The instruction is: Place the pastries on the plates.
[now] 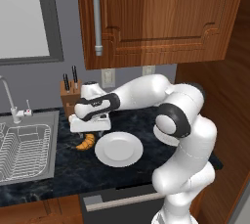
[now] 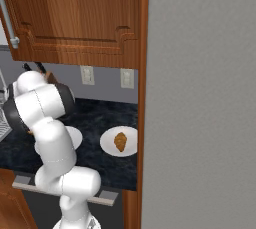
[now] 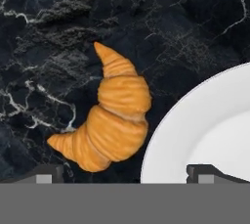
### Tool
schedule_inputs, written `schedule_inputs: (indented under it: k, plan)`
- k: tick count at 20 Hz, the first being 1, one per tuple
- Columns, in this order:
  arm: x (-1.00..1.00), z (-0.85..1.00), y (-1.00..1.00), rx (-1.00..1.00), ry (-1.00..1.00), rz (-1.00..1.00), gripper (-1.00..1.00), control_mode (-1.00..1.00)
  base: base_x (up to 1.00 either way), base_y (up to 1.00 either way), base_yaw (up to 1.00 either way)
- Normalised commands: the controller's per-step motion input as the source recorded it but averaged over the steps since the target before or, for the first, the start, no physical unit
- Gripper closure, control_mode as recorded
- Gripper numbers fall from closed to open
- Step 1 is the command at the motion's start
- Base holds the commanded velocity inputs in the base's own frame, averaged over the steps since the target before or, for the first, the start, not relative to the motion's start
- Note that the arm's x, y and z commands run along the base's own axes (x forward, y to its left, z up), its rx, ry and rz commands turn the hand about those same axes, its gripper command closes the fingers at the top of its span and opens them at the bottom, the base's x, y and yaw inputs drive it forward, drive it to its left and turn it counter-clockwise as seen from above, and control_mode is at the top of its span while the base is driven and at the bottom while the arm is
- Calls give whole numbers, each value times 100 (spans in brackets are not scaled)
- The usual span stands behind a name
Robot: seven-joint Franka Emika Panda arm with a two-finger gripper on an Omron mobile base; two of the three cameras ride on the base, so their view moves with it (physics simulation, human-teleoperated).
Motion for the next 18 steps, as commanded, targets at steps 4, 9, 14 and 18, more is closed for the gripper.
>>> schedule_inputs:
  k: [4, 9, 14, 18]
  plan:
    - [22, -17, 13, -6, 0, -7, -100, -100, 0, 0, 0]
    - [19, -26, 10, -6, 0, -6, -100, -100, 0, 0, 0]
    - [4, -28, 0, -5, 0, -3, -100, -100, 0, 0, 0]
    - [0, -25, 0, 0, 0, -1, -100, -100, 0, 0, 0]
